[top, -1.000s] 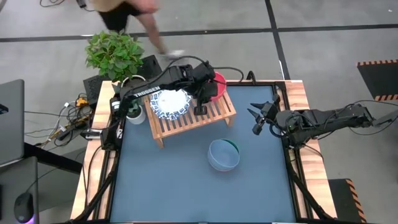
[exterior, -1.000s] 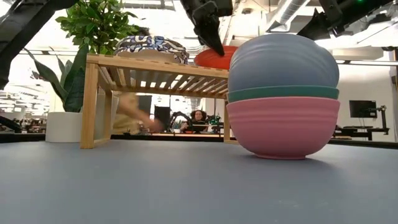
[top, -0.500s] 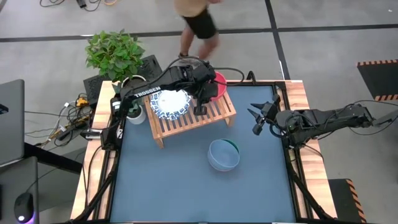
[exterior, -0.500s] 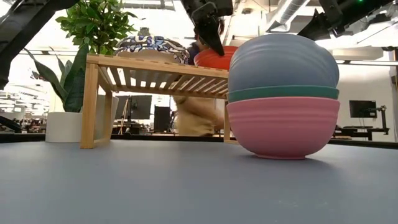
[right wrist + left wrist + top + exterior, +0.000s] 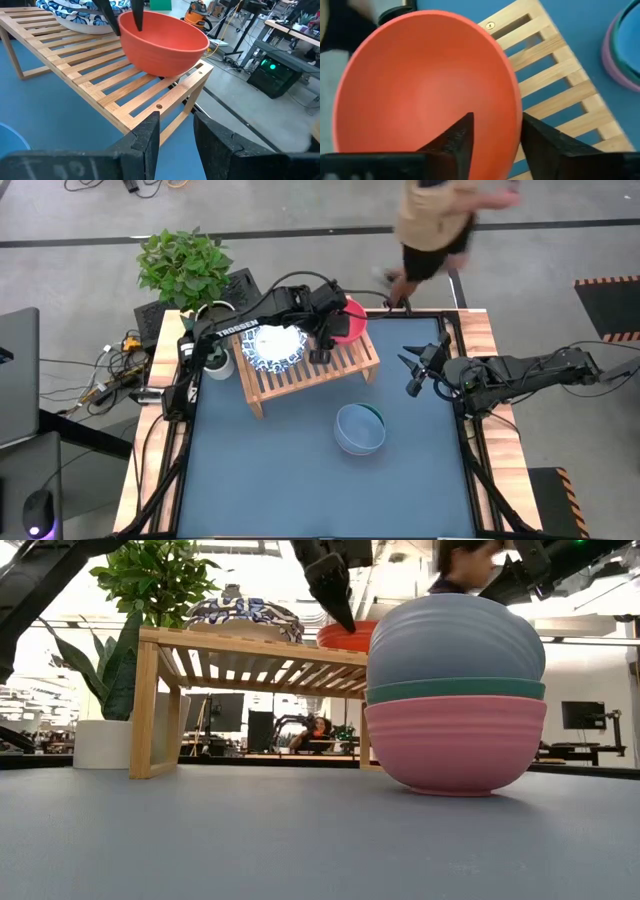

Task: Place and stack bowls onto a shelf
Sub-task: Put the orange bowl on the shelf, then stack the blue bowl on top of the orange bowl on the shelf

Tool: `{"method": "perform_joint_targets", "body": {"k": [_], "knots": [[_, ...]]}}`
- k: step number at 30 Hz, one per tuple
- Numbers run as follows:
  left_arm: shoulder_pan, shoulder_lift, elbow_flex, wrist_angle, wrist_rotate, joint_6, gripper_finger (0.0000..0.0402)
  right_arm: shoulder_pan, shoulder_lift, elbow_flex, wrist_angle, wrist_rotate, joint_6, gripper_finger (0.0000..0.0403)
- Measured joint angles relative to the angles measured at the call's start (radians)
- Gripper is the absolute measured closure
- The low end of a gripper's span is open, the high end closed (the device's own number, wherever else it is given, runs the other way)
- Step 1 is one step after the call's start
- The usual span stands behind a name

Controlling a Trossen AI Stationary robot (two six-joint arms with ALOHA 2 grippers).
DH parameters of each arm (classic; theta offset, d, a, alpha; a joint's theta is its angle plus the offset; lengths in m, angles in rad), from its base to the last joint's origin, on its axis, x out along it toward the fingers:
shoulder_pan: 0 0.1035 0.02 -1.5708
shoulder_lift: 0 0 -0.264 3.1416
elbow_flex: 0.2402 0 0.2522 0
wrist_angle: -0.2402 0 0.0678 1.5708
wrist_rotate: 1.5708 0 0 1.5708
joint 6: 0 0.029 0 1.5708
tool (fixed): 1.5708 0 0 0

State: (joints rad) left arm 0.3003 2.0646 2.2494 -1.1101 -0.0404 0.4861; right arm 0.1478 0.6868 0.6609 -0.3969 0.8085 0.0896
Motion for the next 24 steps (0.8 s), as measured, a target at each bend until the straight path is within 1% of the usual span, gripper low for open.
{"method": "perform_joint_targets", "body": {"k": [2,6,9,11,14,18,22,24], "knots": [[-0.004,-0.002,0.009,-0.004,-0.015,0.01,0.0243,0.0,0.0,0.0,0.0,0.0,0.0,0.0258],[-0.02,-0.006,0.067,-0.024,-0.019,0.026,0.0214,0.0,0.0,0.0,-0.003,0.0,0.0,0.0258],[-0.035,-0.007,0.108,-0.03,-0.02,0.029,0.0203,0.0,0.0,0.0,-0.004,0.0,0.002,0.0258],[-0.049,-0.024,0.099,-0.017,-0.015,0.028,0.0201,0.0,0.0,0.0,-0.005,0.0,0.015,0.0258],[-0.083,-0.044,0.103,-0.034,0.079,0.02,0.0202,0.003,0.0,0.0,-0.012,-0.001,0.016,0.0258],[-0.162,-0.058,0.107,-0.048,0.217,0.005,0.0202,0.005,0.0,0.0,-0.015,-0.001,0.017,0.0258],[-0.265,-0.054,0.098,-0.05,0.274,0.006,0.0203,0.004,0.0,0.0,-0.016,-0.001,0.018,0.0258],[-0.32,-0.054,0.065,-0.029,0.282,0.007,0.0203,0.004,0.0,0.0,-0.016,-0.001,0.019,0.0258]]}}
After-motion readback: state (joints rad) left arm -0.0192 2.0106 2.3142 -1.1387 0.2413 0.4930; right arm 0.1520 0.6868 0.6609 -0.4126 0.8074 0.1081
